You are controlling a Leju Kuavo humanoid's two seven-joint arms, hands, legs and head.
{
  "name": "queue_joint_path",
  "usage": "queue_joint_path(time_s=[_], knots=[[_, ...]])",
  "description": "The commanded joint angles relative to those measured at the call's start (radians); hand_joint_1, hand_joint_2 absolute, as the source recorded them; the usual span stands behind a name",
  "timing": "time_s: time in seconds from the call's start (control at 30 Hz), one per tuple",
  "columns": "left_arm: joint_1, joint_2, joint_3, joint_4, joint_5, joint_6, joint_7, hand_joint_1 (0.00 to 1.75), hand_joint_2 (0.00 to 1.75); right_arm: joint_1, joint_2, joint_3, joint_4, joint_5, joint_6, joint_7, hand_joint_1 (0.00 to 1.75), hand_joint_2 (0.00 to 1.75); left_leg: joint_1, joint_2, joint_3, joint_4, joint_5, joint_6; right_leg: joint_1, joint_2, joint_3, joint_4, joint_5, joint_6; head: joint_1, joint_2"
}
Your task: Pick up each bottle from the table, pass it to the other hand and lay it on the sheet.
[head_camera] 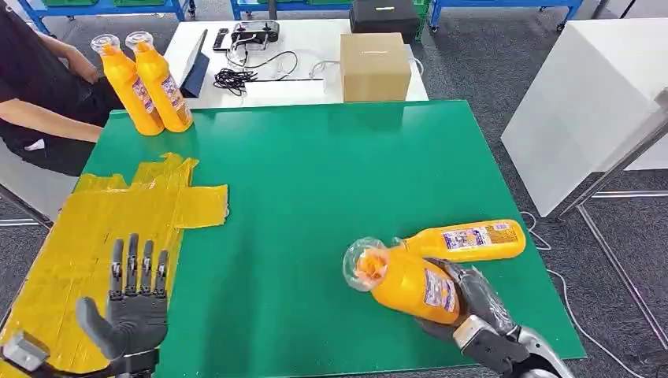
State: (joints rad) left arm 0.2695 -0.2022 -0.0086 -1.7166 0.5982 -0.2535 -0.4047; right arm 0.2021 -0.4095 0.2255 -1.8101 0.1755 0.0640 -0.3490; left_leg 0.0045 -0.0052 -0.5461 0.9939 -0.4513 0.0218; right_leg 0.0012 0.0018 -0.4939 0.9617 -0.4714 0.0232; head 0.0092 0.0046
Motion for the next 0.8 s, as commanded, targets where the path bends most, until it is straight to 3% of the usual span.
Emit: queue_joint_path(time_s=[0.03, 0.2, 0.4, 0.5, 0.63, 0.8], knots=[[-0.055, 0.082, -0.25, 0.028, -0.007, 0.085, -0.038, 0.0, 1.75, -0.117, 0.192, -0.036, 0.049, -0.03, 0.018, -0.014, 1.75, 1.75, 0.0, 0.002, -0.001, -0.001, 0.001, -0.001, 0.0, 0.001, -0.001, -0.001, 0.002, 0.0, 0.001, 0.0], [-0.093, 0.098, -0.298, 0.059, -0.065, 0.126, -0.051, 0.0, 1.75, -0.22, 0.261, 0.066, 0.147, 0.001, -0.03, 0.03, 1.75, 1.75, -0.001, 0.003, 0.0, -0.001, 0.0, 0.0, -0.001, 0.003, 0.0, -0.001, 0.001, 0.0, 0.001, 0.0], [-0.104, 0.086, -0.301, 0.065, -0.111, 0.185, -0.07, 0.0, 1.75, -0.241, 0.253, 0.094, 0.166, 0.016, -0.065, 0.055, 1.75, 1.75, -0.001, 0.002, 0.0, -0.002, 0.001, -0.001, -0.001, 0.001, 0.0, -0.002, 0.002, 0.001, 0.0, 0.0], [-0.162, 0.063, -0.331, 0.099, -0.225, 0.282, -0.084, 0.0, 1.75, -0.341, 0.289, 0.14, 0.283, 0.013, -0.09, 0.114, 1.75, 1.75, -0.001, 0.004, -0.002, -0.001, 0.001, 0.0, -0.001, 0.003, -0.002, -0.001, 0.002, 0.001, 0.0, 0.0], [-0.2, 0.064, -0.365, 0.149, -0.254, 0.299, -0.088, 0.0, 1.75, -0.454, 0.349, 0.221, 0.438, 0.001, -0.093, 0.138, 1.75, 1.75, -0.001, 0.005, -0.003, -0.002, 0.002, -0.001, -0.001, 0.004, -0.003, -0.001, 0.003, 0.001, 0.001, 0.0], [-0.213, 0.066, -0.373, 0.159, -0.262, 0.302, -0.09, 0.0, 1.75, -0.504, 0.398, 0.281, 0.522, 0.008, -0.109, 0.158, 1.75, 1.75, 0.0, 0.007, -0.002, -0.002, 0.002, -0.001, -0.001, 0.006, -0.003, -0.001, 0.003, 0.001, 0.001, 0.0]])
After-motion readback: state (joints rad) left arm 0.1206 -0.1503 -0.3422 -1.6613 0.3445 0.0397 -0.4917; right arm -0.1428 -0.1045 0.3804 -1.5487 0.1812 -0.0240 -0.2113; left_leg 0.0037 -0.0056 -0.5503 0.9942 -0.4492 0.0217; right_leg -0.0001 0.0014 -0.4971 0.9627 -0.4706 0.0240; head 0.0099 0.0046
